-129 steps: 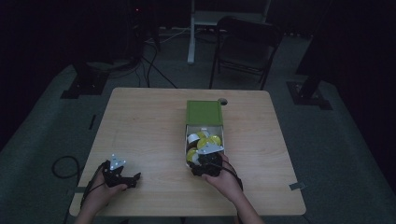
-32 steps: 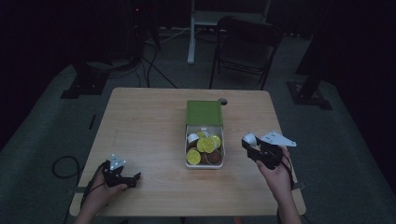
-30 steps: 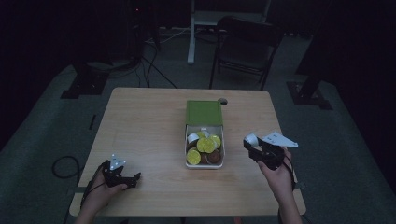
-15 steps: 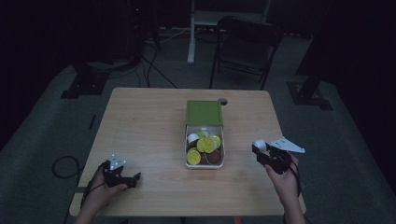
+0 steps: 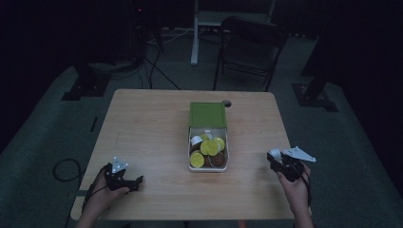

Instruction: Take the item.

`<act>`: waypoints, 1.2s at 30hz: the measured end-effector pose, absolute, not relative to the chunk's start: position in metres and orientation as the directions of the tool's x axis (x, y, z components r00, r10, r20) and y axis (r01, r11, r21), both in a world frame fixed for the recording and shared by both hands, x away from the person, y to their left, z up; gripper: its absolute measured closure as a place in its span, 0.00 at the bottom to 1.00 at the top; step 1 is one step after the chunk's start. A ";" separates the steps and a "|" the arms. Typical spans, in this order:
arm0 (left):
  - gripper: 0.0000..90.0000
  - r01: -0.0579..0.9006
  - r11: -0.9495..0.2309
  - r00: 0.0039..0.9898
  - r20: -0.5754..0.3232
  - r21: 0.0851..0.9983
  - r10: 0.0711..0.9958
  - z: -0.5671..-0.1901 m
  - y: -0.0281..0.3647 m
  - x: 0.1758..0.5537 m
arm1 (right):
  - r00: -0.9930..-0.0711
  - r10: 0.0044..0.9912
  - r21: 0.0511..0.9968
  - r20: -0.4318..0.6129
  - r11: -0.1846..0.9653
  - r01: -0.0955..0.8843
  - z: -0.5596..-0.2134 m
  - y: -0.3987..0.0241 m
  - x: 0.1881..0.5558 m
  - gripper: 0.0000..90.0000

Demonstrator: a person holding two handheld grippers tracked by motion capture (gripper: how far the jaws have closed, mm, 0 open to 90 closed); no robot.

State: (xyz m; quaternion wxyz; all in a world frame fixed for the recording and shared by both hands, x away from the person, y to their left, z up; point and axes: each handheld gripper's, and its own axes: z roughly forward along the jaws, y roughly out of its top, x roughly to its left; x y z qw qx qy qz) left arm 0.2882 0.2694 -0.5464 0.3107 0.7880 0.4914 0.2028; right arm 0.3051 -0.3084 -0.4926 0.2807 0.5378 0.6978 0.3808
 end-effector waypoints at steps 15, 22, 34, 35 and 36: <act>0.03 0.648 -0.324 0.435 0.014 0.689 0.900 -0.546 0.269 0.288 | -0.214 0.976 0.795 -0.041 0.162 0.585 -0.521 -0.324 0.301 0.63; 0.03 0.648 -0.324 0.435 0.014 0.689 0.900 -0.546 0.269 0.288 | -0.209 0.977 0.780 -0.042 0.163 0.605 -0.528 -0.328 0.301 0.63; 0.03 0.648 -0.324 0.435 0.014 0.689 0.900 -0.546 0.269 0.288 | -0.240 0.967 0.759 -0.083 0.218 0.614 -0.536 -0.324 0.298 0.63; 0.03 0.648 -0.324 0.435 0.014 0.689 0.900 -0.546 0.269 0.288 | -0.240 0.968 0.757 -0.080 0.216 0.617 -0.537 -0.324 0.298 0.63; 0.03 0.648 -0.324 0.435 0.014 0.689 0.900 -0.546 0.269 0.288 | -0.239 0.968 0.759 -0.075 0.211 0.616 -0.537 -0.324 0.298 0.62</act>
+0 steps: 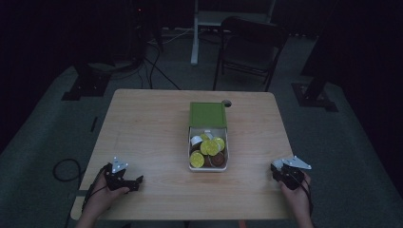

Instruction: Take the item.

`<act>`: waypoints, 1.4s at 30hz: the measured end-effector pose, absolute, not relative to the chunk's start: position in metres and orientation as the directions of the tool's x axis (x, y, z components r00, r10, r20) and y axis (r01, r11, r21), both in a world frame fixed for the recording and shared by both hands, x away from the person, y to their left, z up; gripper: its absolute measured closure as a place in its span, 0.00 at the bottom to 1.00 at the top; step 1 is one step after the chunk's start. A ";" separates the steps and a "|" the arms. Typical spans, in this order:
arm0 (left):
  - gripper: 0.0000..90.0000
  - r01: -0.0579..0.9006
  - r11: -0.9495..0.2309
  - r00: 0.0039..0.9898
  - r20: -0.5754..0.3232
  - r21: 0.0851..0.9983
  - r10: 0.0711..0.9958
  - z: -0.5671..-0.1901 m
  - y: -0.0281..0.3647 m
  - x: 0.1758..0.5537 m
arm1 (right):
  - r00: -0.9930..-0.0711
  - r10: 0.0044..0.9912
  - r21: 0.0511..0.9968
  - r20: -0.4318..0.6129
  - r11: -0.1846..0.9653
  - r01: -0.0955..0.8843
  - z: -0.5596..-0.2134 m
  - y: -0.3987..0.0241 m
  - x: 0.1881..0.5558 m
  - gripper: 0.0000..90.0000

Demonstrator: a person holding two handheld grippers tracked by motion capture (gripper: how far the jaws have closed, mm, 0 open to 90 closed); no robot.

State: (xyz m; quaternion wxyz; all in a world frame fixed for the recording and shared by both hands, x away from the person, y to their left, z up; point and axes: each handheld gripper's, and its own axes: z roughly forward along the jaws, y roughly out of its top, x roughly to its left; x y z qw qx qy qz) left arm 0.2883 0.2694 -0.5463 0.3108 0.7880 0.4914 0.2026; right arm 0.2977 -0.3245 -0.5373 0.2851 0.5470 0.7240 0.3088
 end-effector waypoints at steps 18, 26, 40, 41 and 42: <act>0.03 0.648 -0.324 0.435 0.015 0.689 0.900 -0.546 0.269 0.288 | -0.257 0.966 0.806 0.038 0.122 0.579 -0.512 -0.323 0.298 0.47; 0.03 0.648 -0.324 0.435 0.014 0.689 0.900 -0.546 0.269 0.288 | -0.307 0.951 0.829 0.045 0.136 0.542 -0.494 -0.308 0.300 0.44; 0.03 0.648 -0.324 0.435 0.014 0.689 0.900 -0.546 0.269 0.288 | -0.465 0.880 0.837 0.096 0.181 0.516 -0.488 -0.279 0.307 0.35; 0.03 0.648 -0.324 0.435 0.014 0.689 0.900 -0.546 0.269 0.288 | -0.477 0.873 0.836 0.098 0.187 0.515 -0.488 -0.277 0.307 0.34; 0.03 0.648 -0.324 0.435 0.014 0.689 0.900 -0.546 0.269 0.288 | -0.488 0.867 0.837 0.098 0.193 0.511 -0.488 -0.275 0.307 0.33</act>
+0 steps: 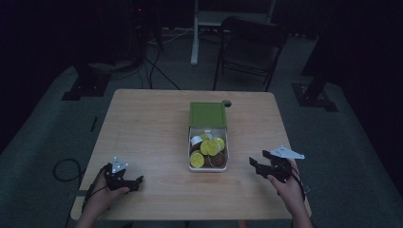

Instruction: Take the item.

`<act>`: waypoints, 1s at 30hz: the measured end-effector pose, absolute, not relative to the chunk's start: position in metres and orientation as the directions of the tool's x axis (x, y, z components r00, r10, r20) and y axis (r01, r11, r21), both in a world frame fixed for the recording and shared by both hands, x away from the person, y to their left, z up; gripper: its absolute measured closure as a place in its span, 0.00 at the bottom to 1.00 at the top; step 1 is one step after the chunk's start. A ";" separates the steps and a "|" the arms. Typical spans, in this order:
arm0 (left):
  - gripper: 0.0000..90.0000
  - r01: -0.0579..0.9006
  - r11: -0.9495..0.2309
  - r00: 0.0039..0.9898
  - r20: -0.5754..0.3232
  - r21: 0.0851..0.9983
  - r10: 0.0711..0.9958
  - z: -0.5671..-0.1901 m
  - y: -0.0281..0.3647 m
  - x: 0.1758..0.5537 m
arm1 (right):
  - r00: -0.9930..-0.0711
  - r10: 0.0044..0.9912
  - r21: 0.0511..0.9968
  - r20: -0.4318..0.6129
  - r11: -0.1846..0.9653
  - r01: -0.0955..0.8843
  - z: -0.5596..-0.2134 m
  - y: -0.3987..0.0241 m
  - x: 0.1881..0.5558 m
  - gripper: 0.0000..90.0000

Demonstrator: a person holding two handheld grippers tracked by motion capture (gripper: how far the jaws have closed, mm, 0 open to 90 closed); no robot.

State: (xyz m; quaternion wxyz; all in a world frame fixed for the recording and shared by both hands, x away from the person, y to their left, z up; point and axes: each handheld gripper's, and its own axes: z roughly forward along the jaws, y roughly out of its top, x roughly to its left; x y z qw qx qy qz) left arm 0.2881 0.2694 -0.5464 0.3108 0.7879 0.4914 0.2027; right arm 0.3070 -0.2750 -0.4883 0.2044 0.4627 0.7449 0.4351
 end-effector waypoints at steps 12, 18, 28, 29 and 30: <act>0.03 0.648 -0.324 0.435 0.015 0.689 0.900 -0.546 0.269 0.288 | -0.621 0.771 0.844 0.142 0.234 0.483 -0.498 -0.253 0.306 0.28; 0.03 0.648 -0.324 0.435 0.014 0.689 0.900 -0.546 0.269 0.288 | -0.657 0.738 0.843 0.157 0.247 0.479 -0.509 -0.243 0.306 0.20; 0.03 0.648 -0.324 0.435 0.014 0.689 0.900 -0.546 0.269 0.288 | -0.696 0.707 0.824 0.126 0.315 0.470 -0.526 -0.234 0.306 0.15; 0.03 0.648 -0.324 0.435 0.014 0.689 0.900 -0.546 0.269 0.288 | -0.698 0.706 0.817 0.121 0.329 0.474 -0.528 -0.233 0.306 0.15; 0.03 0.648 -0.325 0.435 0.015 0.689 0.900 -0.546 0.269 0.288 | -0.699 0.706 0.812 0.116 0.338 0.477 -0.529 -0.232 0.306 0.15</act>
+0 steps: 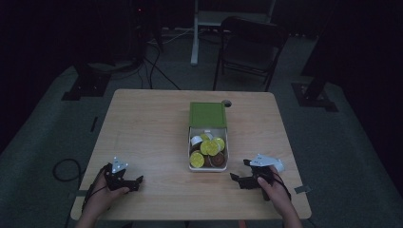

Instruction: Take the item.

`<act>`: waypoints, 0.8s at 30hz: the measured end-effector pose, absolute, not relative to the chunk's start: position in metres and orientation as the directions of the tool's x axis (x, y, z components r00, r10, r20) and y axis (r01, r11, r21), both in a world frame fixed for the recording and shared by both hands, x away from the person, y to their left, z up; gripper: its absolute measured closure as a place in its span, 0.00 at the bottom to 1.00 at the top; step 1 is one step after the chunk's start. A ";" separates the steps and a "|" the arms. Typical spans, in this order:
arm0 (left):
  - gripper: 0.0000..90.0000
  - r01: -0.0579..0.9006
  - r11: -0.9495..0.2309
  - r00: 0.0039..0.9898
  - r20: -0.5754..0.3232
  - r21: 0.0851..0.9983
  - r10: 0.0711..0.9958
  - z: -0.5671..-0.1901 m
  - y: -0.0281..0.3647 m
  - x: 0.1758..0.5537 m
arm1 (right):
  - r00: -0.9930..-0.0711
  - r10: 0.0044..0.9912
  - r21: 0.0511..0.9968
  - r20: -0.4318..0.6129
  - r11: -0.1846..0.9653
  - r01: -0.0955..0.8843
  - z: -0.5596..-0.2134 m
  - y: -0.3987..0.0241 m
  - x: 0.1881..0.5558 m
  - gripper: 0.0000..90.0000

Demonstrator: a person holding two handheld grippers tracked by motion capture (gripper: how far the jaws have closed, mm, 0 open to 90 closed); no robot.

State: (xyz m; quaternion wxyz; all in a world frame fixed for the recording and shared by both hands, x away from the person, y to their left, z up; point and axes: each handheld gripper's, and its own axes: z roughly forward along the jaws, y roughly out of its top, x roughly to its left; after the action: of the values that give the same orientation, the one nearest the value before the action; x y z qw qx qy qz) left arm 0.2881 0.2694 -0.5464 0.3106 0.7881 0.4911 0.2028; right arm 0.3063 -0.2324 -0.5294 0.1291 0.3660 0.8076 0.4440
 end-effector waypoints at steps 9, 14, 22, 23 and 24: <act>0.03 0.648 -0.324 0.435 0.014 0.689 0.900 -0.546 0.269 0.288 | -0.724 0.689 0.774 0.040 0.437 0.458 -0.543 -0.227 0.307 0.15; 0.03 0.648 -0.324 0.435 0.014 0.689 0.900 -0.546 0.269 0.288 | -0.742 0.670 0.745 -0.009 0.500 0.442 -0.547 -0.225 0.308 0.15; 0.03 0.648 -0.324 0.435 0.015 0.689 0.900 -0.546 0.269 0.288 | -0.752 0.659 0.727 -0.014 0.523 0.445 -0.550 -0.224 0.309 0.15; 0.03 0.648 -0.325 0.435 0.015 0.689 0.900 -0.546 0.269 0.288 | -0.748 0.663 0.724 0.001 0.516 0.458 -0.550 -0.225 0.309 0.15; 0.03 0.648 -0.325 0.435 0.015 0.689 0.900 -0.546 0.269 0.288 | -0.748 0.664 0.723 0.001 0.516 0.459 -0.550 -0.225 0.310 0.15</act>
State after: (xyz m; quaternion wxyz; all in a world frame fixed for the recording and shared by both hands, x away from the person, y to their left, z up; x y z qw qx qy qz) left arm 0.2881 0.2694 -0.5464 0.3105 0.7881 0.4912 0.2029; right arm 0.3095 -0.2247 -0.5499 0.1391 0.3265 0.8594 0.3680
